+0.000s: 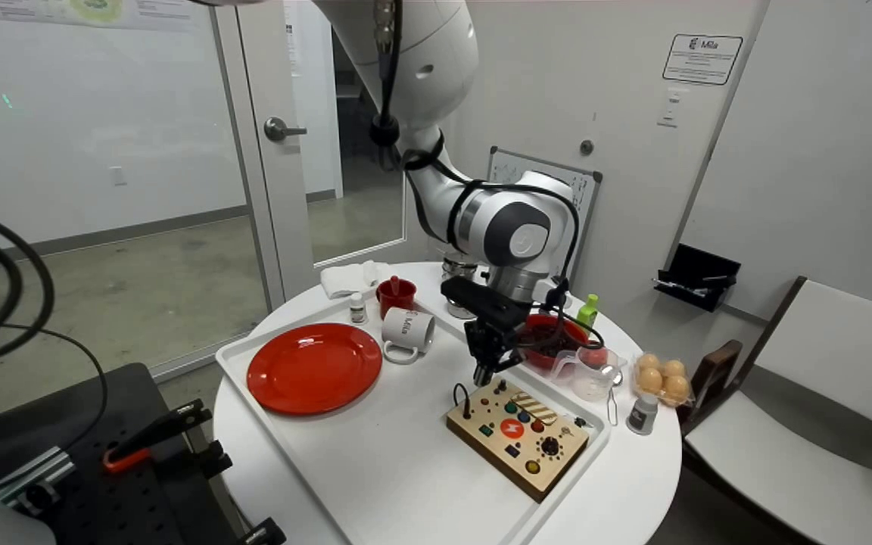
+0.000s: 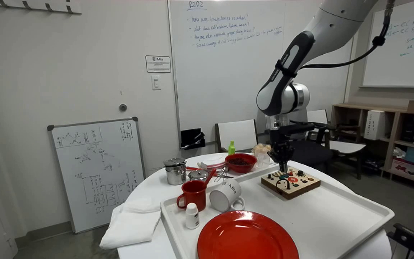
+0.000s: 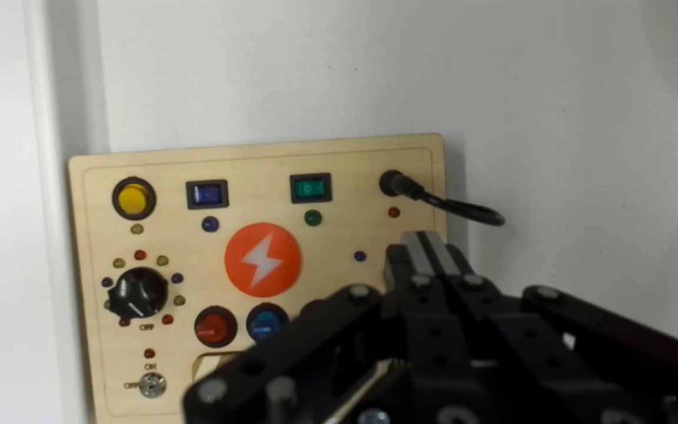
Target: Push a button on the board
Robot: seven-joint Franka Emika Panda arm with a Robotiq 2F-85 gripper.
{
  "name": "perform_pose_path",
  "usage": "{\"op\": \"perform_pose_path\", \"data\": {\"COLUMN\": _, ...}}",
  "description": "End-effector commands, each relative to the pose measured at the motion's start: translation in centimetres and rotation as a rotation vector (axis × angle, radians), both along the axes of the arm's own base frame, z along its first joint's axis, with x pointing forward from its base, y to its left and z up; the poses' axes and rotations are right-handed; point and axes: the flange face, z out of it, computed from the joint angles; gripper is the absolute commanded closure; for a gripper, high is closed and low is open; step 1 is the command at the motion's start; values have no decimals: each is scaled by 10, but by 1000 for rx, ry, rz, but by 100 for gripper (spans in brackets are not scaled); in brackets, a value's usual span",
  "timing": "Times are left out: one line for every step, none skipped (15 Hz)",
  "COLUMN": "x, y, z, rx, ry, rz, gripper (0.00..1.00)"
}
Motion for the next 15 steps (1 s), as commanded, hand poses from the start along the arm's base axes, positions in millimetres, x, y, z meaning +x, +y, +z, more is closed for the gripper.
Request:
{"op": "perform_pose_path", "data": {"x": 13, "y": 3, "z": -9, "rx": -9, "ry": -42, "rz": 3, "gripper": 100}}
{"op": "perform_pose_path", "data": {"x": 14, "y": 4, "z": -11, "rx": -9, "ry": -46, "rz": 6, "gripper": 100}}
{"op": "perform_pose_path", "data": {"x": 15, "y": 5, "z": -13, "rx": -10, "ry": -51, "rz": 8, "gripper": 100}}
{"op": "perform_pose_path", "data": {"x": 15, "y": 6, "z": -15, "rx": -9, "ry": -58, "rz": 9, "gripper": 100}}
{"op": "perform_pose_path", "data": {"x": 16, "y": 7, "z": -18, "rx": -9, "ry": -63, "rz": 9, "gripper": 100}}
{"op": "perform_pose_path", "data": {"x": 16, "y": 7, "z": -20, "rx": -9, "ry": -66, "rz": 9, "gripper": 100}}
{"op": "perform_pose_path", "data": {"x": 16, "y": 7, "z": -22, "rx": -9, "ry": -68, "rz": 7, "gripper": 100}}
{"op": "perform_pose_path", "data": {"x": 16, "y": 7, "z": -23, "rx": -9, "ry": -71, "rz": 5, "gripper": 100}}
{"op": "perform_pose_path", "data": {"x": 16, "y": 7, "z": -25, "rx": -8, "ry": -74, "rz": 3, "gripper": 100}}
{"op": "perform_pose_path", "data": {"x": 15, "y": 7, "z": -27, "rx": -8, "ry": -75, "rz": 2, "gripper": 100}}
{"op": "perform_pose_path", "data": {"x": 15, "y": 7, "z": -29, "rx": -8, "ry": -77, "rz": 1, "gripper": 100}}
{"op": "perform_pose_path", "data": {"x": 15, "y": 7, "z": -30, "rx": -9, "ry": -80, "rz": 0, "gripper": 100}}
{"op": "perform_pose_path", "data": {"x": 14, "y": 6, "z": -31, "rx": -8, "ry": -83, "rz": -3, "gripper": 100}}
{"op": "perform_pose_path", "data": {"x": 15, "y": 6, "z": -32, "rx": -9, "ry": -86, "rz": -4, "gripper": 100}}
{"op": "perform_pose_path", "data": {"x": 15, "y": 6, "z": -33, "rx": -8, "ry": -90, "rz": -4, "gripper": 100}}
